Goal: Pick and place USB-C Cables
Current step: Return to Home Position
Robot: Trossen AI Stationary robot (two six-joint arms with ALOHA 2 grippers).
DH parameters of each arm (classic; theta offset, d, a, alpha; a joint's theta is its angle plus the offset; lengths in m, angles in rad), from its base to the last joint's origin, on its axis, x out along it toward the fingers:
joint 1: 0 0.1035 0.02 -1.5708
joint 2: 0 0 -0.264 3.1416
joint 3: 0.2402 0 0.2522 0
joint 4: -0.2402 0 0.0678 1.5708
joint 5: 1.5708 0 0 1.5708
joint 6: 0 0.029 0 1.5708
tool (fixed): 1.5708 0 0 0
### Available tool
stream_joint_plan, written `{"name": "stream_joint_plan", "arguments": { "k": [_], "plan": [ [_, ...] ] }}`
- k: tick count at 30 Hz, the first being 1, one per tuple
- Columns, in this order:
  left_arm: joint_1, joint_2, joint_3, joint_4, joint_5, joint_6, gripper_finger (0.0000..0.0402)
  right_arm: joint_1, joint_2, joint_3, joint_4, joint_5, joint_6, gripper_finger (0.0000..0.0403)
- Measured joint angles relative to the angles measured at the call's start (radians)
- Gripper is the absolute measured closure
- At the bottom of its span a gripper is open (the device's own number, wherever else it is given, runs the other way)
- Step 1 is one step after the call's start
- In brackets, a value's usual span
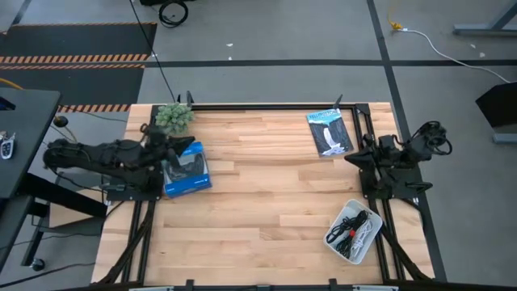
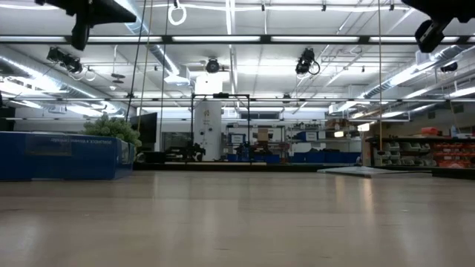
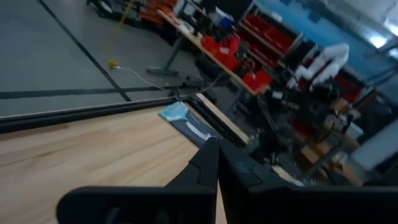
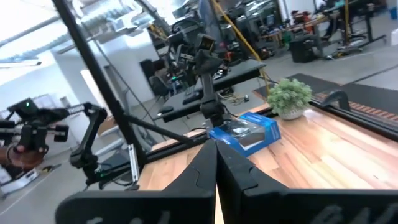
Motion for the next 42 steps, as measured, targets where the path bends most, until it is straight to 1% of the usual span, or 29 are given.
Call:
{"name": "stream_joint_plan", "arguments": {
  "k": [3,8,10,15,20,24,27,30,42],
  "plan": [
    [0.000,-0.088,-0.056,0.001,-0.033,-0.006,0.0396,-0.007,-0.028,-0.028,0.002,0.021,0.026,0.0397],
    [0.001,-0.223,-0.133,0.002,-0.093,-0.006,0.0396,-0.021,-0.028,-0.064,0.018,0.051,0.034,0.0398],
    [0.001,-0.277,-0.163,-0.001,-0.097,-0.006,0.0396,-0.029,-0.028,-0.072,0.019,0.074,0.043,0.0398],
    [0.001,-0.399,-0.229,-0.006,-0.097,-0.006,0.0396,-0.054,-0.028,-0.084,0.026,0.090,0.055,0.0398],
    [0.001,-0.484,-0.292,-0.011,-0.115,-0.004,0.0396,-0.091,-0.028,-0.108,0.055,0.101,0.055,0.0398],
    [0.002,-0.493,-0.345,-0.012,-0.132,-0.026,0.0396,-0.135,-0.028,-0.160,0.126,0.102,0.062,0.0398],
    [0.002,-0.493,-0.384,0.007,-0.134,-0.054,0.0396,-0.169,-0.028,-0.201,0.211,0.095,0.063,0.0398],
    [0.002,-0.493,-0.397,0.005,-0.134,-0.076,0.0396,-0.200,-0.028,-0.226,0.265,0.082,0.062,0.0398],
    [0.002,-0.493,-0.409,-0.019,-0.136,-0.080,0.0398,-0.344,-0.012,-0.231,0.271,-0.052,0.111,0.0398]
  ]
}}
